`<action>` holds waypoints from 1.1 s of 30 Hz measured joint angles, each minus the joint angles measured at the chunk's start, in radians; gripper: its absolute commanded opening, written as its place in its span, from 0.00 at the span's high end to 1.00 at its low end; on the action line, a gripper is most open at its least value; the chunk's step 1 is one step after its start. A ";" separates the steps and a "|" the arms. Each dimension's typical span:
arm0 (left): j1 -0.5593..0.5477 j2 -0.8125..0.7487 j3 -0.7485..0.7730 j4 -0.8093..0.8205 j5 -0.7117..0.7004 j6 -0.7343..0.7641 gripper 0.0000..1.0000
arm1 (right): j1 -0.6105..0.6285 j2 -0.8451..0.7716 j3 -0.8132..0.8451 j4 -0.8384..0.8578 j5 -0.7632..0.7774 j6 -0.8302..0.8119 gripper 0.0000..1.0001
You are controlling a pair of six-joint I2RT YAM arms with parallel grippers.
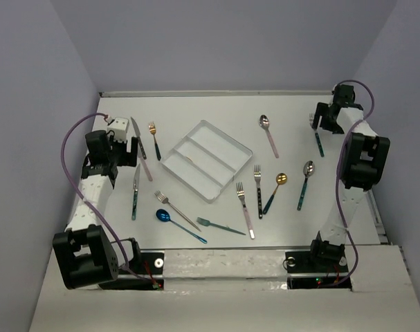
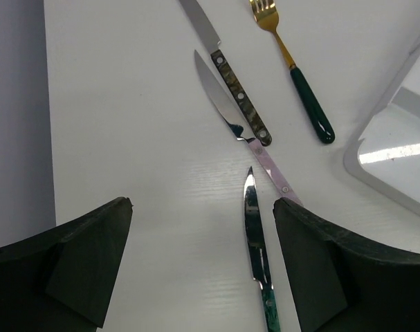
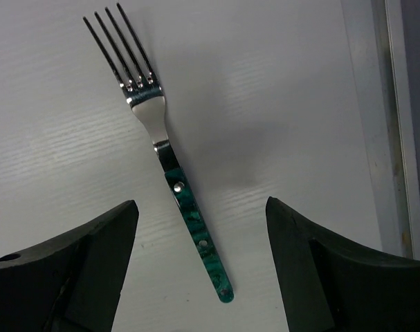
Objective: Sort the eating utensils into containers
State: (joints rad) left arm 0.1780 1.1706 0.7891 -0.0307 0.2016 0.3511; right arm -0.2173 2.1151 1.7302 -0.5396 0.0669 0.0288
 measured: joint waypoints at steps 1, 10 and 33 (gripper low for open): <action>0.000 0.003 -0.010 -0.010 -0.002 0.005 0.02 | -0.004 0.024 0.026 -0.010 -0.003 -0.009 0.24; 0.000 0.002 -0.047 -0.003 -0.018 0.014 0.01 | -0.013 0.146 0.094 -0.068 -0.090 -0.080 0.48; 0.001 -0.047 -0.192 0.166 0.015 0.006 0.01 | 0.368 -0.169 0.076 0.026 0.049 -0.211 1.00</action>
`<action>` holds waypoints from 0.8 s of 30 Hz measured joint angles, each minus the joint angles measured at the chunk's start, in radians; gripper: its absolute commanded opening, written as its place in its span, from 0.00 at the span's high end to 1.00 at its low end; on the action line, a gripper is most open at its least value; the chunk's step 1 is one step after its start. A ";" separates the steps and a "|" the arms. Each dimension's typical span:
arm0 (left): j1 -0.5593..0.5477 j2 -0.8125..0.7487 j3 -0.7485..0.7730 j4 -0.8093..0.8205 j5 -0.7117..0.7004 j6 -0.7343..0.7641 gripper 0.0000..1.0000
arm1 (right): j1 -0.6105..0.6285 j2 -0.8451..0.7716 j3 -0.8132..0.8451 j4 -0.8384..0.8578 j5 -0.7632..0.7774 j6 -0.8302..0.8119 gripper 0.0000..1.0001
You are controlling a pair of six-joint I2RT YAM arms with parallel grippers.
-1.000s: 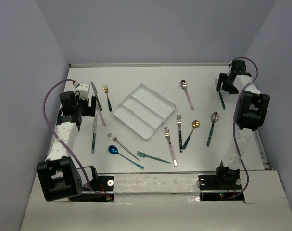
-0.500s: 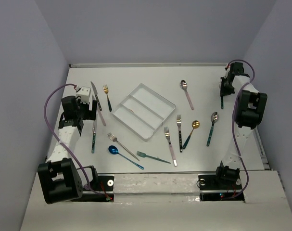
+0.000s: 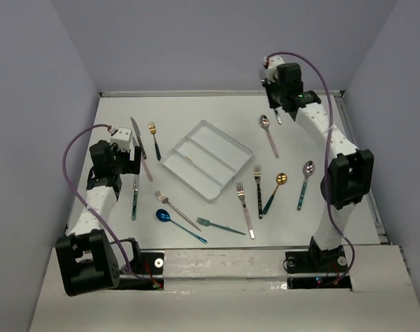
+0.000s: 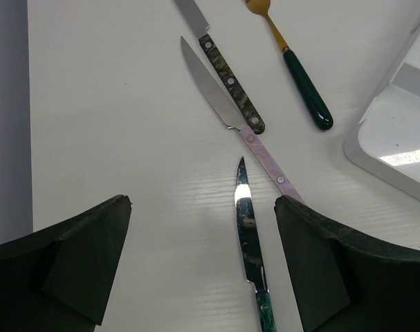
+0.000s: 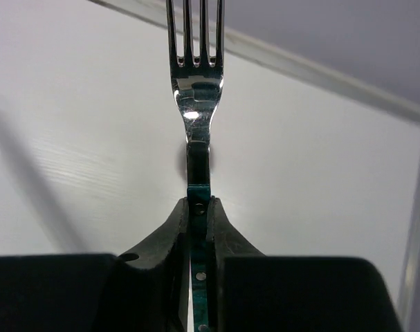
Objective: Sort the eating utensils into containers
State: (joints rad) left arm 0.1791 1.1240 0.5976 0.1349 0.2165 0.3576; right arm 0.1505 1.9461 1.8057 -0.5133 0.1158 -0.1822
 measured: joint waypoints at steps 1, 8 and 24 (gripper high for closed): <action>0.000 0.000 0.000 0.003 0.001 0.000 0.01 | 0.093 -0.050 0.000 0.049 -0.018 -0.026 1.00; 0.006 -0.002 -0.001 0.011 0.001 0.000 0.01 | 0.439 0.012 0.069 0.129 -0.098 -0.110 1.00; 0.013 -0.011 -0.003 0.013 0.000 0.000 0.01 | 0.454 0.267 0.045 0.013 -0.122 -0.143 1.00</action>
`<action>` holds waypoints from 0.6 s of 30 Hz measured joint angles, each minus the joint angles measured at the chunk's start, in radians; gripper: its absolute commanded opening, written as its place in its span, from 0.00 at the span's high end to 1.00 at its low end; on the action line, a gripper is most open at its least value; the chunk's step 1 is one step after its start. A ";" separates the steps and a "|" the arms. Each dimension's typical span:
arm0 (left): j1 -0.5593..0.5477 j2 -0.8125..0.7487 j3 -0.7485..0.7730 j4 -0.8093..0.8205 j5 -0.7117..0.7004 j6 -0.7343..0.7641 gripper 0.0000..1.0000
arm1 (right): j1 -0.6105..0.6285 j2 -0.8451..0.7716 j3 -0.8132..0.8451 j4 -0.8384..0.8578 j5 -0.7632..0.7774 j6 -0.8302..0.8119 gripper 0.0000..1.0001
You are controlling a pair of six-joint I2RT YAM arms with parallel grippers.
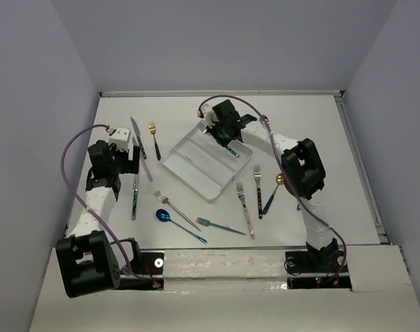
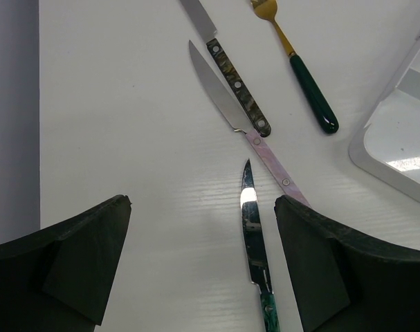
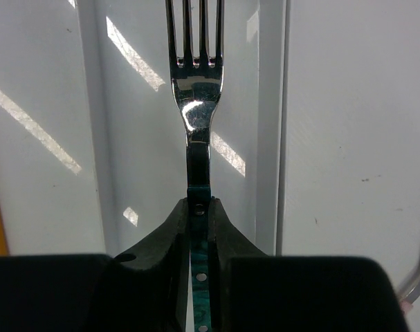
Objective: Sort the eating utensils into containers
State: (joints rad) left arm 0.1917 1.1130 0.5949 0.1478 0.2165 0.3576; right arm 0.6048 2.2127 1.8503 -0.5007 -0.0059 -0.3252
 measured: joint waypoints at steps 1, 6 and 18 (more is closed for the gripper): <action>0.000 0.000 0.000 0.000 0.000 0.000 0.01 | 0.003 0.001 0.000 -0.002 -0.002 0.003 0.99; 0.000 0.000 0.000 0.000 0.000 0.000 0.01 | 0.006 0.007 0.000 -0.002 0.002 0.026 0.77; 0.000 -0.008 -0.013 0.007 0.000 0.000 0.01 | 0.005 0.021 0.001 -0.031 0.010 0.068 0.58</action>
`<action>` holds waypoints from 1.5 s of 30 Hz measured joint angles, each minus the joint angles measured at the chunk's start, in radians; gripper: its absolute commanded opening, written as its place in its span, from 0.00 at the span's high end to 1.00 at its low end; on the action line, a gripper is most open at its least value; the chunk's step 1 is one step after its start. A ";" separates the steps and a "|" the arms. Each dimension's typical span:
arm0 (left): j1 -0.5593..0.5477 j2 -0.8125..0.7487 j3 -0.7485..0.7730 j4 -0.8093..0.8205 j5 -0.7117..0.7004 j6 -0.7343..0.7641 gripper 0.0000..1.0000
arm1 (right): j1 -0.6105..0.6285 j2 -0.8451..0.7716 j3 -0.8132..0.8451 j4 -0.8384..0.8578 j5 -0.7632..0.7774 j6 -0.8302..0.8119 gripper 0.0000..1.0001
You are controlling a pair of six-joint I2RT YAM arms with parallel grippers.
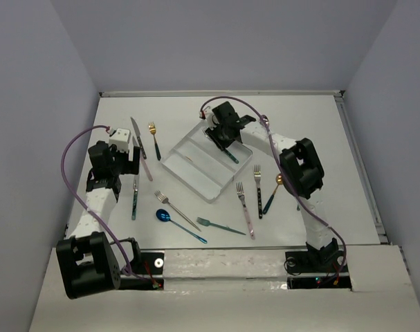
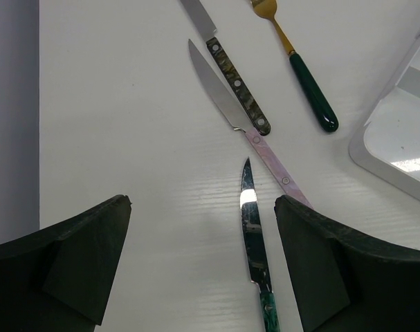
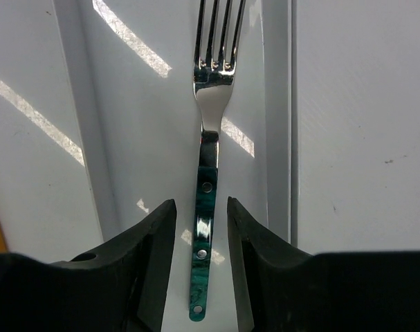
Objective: Sort the eating utensils into containers
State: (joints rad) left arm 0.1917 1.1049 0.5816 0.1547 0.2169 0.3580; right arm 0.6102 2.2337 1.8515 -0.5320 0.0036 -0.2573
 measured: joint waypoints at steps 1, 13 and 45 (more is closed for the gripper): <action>0.000 -0.001 0.000 0.002 0.000 0.000 0.01 | 0.000 0.000 0.000 -0.001 0.000 0.004 0.58; 0.000 -0.003 0.000 0.006 0.000 0.000 0.01 | -0.233 -0.184 0.007 -0.024 -0.052 0.211 0.24; 0.000 0.010 0.000 0.006 -0.008 0.000 0.01 | -0.431 0.018 -0.050 -0.056 0.065 0.281 1.00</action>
State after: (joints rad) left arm 0.1917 1.1149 0.5816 0.1608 0.2085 0.3580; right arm 0.1791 2.2517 1.8019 -0.5880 0.0685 0.0238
